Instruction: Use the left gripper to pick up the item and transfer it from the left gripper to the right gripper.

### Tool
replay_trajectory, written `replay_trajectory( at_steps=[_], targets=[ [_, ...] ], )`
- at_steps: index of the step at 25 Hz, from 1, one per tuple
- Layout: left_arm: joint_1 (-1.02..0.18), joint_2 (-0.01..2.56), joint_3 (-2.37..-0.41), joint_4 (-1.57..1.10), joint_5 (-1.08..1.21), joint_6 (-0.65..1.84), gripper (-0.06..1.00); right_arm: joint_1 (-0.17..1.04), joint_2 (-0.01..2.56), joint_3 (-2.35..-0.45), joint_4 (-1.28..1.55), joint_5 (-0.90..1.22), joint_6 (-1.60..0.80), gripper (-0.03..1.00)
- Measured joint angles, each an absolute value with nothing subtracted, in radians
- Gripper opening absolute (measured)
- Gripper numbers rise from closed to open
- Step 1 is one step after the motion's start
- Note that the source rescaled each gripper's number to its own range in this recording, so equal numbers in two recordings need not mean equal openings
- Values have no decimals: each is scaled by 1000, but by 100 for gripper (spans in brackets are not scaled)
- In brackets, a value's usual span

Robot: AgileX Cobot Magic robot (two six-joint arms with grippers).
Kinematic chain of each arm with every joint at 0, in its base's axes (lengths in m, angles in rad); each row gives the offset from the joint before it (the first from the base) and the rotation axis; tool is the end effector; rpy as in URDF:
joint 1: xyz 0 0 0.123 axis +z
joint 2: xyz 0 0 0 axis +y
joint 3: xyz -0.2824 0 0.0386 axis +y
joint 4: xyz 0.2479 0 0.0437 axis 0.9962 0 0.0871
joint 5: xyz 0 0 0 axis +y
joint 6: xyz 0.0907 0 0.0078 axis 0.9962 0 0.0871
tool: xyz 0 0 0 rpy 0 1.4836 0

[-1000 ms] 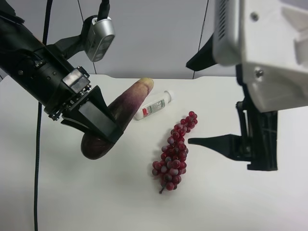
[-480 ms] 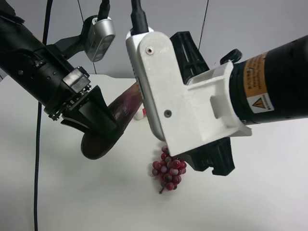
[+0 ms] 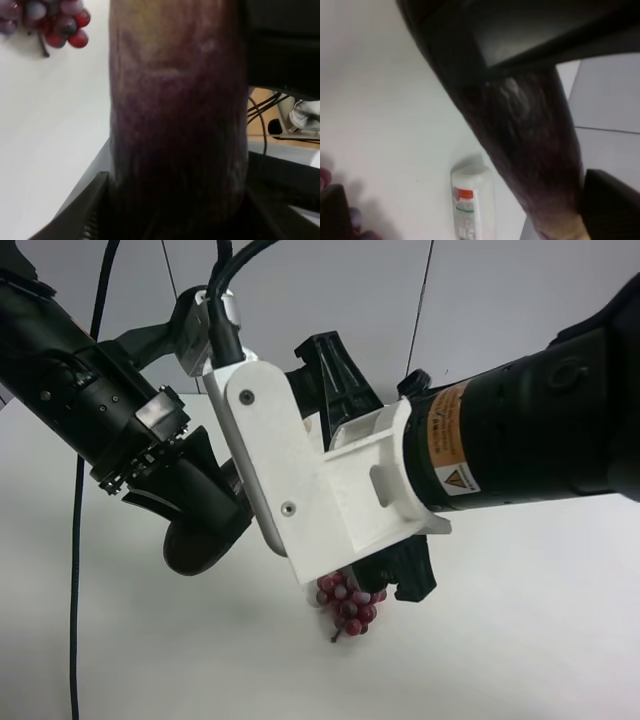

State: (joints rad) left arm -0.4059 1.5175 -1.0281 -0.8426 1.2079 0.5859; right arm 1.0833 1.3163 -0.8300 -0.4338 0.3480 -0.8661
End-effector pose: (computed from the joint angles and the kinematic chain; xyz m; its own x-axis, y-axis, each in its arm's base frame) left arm 0.2232 -0.1651 0.2643 -0.8196 0.5125 -0.2560 0.5372 0.5322 -0.6544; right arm 0.1398 0.2357 0.2695 0.6992 -0.7033 -0.1282 -0.5333 -0.3937 -0.7487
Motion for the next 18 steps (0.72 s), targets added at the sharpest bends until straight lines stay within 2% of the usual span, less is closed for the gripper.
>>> replay_trajectory(
  at_steps=[5,15,18],
  targets=[
    [-406,1518,-1028,-823,1210,581,0,1083,1350,-831,-481,325,-865,86],
    [-406,1518,-1028,-817,1217,578,0,1083,1359,-833,-542,300,-865,67],
    [-406,1518,-1028,-817,1217,575,0,1083,1360,-833,-559,299,-865,65]
  ],
)
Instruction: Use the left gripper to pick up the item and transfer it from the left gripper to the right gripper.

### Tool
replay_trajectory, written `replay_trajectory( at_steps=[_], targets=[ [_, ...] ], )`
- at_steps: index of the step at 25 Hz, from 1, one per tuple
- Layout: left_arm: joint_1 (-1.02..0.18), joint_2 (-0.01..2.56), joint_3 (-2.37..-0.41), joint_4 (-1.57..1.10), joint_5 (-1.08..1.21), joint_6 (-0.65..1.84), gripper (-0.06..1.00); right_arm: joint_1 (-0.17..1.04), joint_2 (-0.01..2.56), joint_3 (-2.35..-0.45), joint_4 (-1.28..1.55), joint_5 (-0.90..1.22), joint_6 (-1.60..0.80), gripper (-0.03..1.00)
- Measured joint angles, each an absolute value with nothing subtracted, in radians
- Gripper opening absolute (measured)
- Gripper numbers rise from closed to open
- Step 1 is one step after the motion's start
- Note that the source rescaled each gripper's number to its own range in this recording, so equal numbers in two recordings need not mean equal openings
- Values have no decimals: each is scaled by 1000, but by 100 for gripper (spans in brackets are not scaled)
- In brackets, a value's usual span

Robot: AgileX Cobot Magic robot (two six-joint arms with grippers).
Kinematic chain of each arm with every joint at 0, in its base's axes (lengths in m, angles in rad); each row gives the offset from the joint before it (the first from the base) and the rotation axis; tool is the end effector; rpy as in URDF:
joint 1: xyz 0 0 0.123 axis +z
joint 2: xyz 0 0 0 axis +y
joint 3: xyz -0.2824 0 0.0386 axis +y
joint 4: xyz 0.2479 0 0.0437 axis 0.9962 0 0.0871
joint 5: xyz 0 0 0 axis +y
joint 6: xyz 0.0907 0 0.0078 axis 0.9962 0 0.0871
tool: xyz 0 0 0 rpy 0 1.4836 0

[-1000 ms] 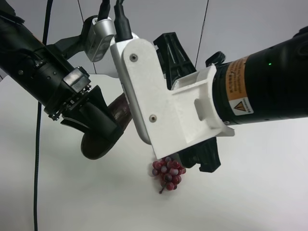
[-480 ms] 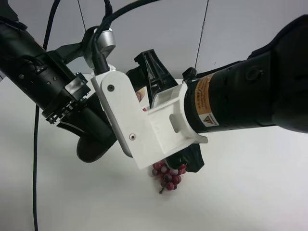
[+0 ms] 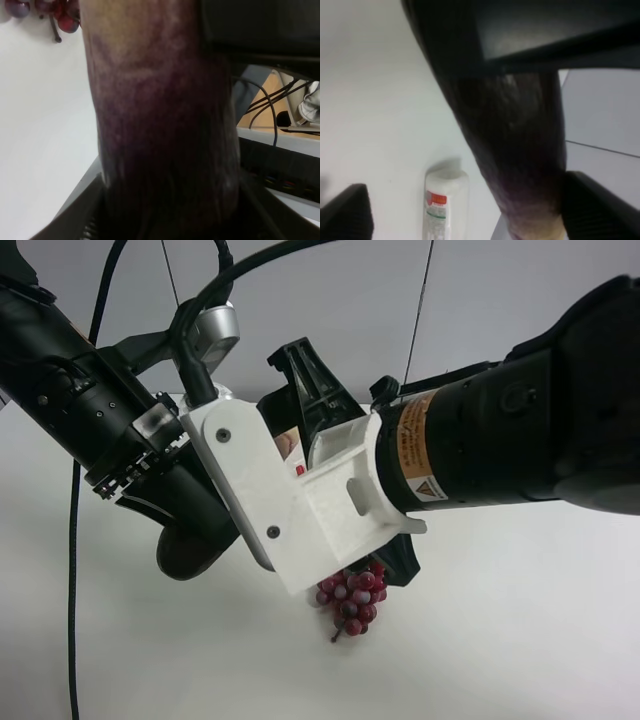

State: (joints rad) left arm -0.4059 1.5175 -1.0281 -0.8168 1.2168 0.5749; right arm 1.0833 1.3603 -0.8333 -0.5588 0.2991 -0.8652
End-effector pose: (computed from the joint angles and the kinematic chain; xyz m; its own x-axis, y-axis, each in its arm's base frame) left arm 0.2224 -0.1634 0.2630 -0.8165 0.5252 -0.2399 0.5387 0.5434 -0.6439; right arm 0.1456 0.2442 0.2626 0.7552 -0.6548 -0.0289 -0.4317 -0.4637 -0.7737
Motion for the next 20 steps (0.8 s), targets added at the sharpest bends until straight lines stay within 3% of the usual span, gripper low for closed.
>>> replay_trajectory(
  at_steps=[3,5,13,20],
  targets=[
    [-406,1518,-1028,-817,1217,570,0,1083,1360,-833,-564,299,-865,63],
    [-406,1518,-1028,-817,1220,567,0,1083,1360,-833,-566,295,-865,57],
    [-406,1518,-1027,-815,1225,564,0,1080,1360,-835,-570,297,-865,3],
    [-406,1518,-1027,-815,1225,564,0,1080,1361,-835,-570,297,-863,0]
  ],
)
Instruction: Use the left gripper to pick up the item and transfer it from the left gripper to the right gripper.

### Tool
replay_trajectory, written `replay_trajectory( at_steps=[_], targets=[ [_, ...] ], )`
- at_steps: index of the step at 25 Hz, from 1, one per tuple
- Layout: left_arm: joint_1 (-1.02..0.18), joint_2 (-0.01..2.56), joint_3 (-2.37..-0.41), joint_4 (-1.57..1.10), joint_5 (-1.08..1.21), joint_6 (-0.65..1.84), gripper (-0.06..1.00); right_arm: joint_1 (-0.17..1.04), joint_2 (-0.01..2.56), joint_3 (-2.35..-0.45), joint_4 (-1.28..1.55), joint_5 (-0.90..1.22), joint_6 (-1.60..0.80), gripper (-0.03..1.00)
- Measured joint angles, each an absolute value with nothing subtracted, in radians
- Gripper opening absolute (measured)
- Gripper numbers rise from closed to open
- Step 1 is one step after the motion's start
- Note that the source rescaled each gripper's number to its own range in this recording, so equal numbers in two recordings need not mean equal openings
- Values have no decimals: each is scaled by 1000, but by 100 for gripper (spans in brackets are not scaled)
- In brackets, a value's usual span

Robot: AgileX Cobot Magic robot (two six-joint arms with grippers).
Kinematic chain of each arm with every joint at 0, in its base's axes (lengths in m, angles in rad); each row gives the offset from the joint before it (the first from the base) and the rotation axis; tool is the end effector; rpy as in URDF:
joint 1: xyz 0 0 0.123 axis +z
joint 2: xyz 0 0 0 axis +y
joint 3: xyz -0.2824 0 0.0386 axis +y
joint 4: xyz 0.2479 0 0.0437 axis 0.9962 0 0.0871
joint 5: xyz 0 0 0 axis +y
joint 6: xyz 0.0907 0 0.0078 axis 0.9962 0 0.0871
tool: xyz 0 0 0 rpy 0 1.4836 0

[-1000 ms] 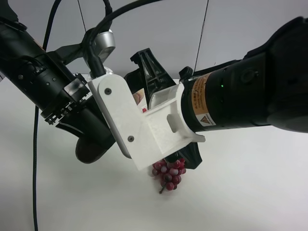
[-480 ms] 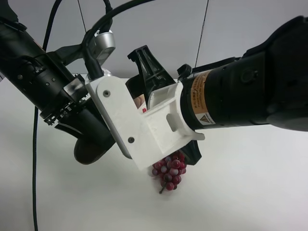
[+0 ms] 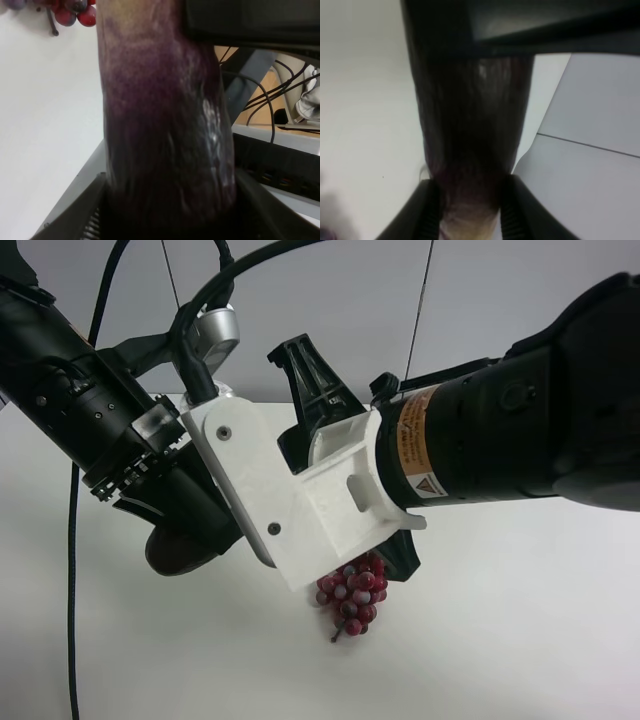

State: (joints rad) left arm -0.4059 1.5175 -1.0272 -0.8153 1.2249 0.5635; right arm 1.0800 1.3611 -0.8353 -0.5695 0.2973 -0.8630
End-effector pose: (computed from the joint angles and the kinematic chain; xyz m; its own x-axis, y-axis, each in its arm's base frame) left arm 0.2216 -0.1631 0.2628 -0.8209 0.5243 -0.2264 0.5286 0.5472 -0.6490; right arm 0.1468 0.2441 0.2632 0.7559 -0.6543 -0.0222 -0.4250 -0.4647 -0.7768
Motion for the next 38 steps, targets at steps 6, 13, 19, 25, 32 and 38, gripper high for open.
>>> replay_trajectory(
  at_steps=[6,13,19,25,32,38],
  targets=[
    [-406,1518,-1027,-814,1225,568,0,1080,1361,-835,-570,298,-861,0],
    [-406,1517,-1028,-870,1217,582,82,1085,1373,-835,-563,296,-862,0],
    [-406,1517,-1028,-871,1216,585,99,1087,1373,-835,-563,295,-862,0],
    [-406,1517,-1028,-871,1216,605,99,1087,1373,-835,-563,295,-862,0],
    [-406,1500,-1028,-817,1215,602,99,1087,1373,-835,-563,295,-862,0],
    [-406,1426,-1028,-741,1215,596,99,1087,1373,-835,-563,295,-862,0]
  ],
)
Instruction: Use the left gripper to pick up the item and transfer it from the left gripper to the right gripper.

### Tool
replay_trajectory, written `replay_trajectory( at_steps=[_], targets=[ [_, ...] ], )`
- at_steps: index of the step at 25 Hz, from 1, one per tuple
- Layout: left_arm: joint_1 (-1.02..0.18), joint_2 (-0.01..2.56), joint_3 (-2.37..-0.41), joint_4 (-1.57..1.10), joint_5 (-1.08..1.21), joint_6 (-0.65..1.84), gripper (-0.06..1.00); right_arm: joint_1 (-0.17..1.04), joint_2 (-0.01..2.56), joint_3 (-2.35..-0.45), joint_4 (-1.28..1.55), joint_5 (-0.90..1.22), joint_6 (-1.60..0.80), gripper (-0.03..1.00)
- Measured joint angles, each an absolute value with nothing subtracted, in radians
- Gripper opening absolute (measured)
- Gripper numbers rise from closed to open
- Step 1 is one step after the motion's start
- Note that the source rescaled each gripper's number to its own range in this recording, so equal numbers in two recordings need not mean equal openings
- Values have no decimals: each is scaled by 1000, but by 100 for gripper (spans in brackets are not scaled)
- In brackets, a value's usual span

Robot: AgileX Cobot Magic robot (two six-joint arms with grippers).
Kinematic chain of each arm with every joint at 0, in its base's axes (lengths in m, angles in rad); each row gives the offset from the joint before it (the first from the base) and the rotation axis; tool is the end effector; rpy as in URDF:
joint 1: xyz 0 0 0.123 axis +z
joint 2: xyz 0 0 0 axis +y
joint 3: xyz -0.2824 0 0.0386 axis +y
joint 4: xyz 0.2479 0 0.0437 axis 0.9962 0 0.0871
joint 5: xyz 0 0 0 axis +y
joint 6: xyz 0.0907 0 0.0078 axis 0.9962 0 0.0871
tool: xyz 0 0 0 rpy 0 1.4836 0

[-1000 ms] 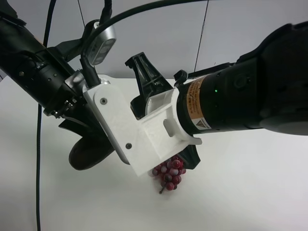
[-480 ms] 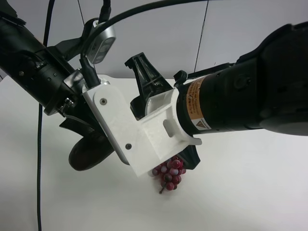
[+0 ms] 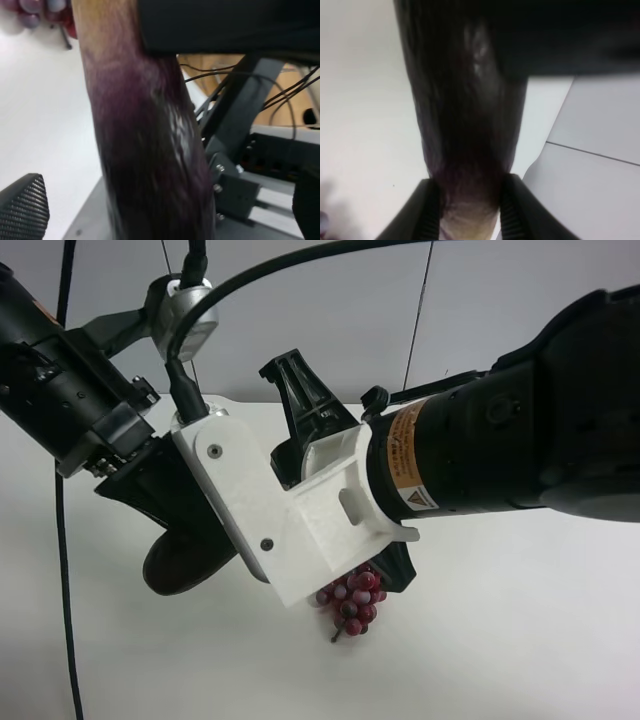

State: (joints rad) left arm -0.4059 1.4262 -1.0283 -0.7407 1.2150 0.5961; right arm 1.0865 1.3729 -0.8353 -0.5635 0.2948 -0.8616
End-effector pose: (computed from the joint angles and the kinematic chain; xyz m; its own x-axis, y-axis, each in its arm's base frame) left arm 0.2104 -0.1531 0.2826 -0.7579 0.5650 -0.3261 0.6373 0.5345 -0.5552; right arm 0.1458 0.2467 0.2599 0.7584 -0.6512 -0.0269 -0.4313 -0.4705 -0.7698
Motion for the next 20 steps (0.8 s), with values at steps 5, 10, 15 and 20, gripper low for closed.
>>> replay_trajectory(
  at_steps=[5,10,15,20],
  targets=[
    [-372,1374,-1028,-700,1216,578,99,1087,1373,-835,-563,295,-862,0],
    [-319,1306,-1028,-682,1215,575,99,1087,1373,-835,-563,295,-862,0],
    [-302,1227,-1028,-597,1215,544,99,1087,1373,-835,-563,295,-862,0],
    [-300,1117,-1028,-503,1214,477,99,1087,1373,-835,-563,295,-862,0]
  ],
)
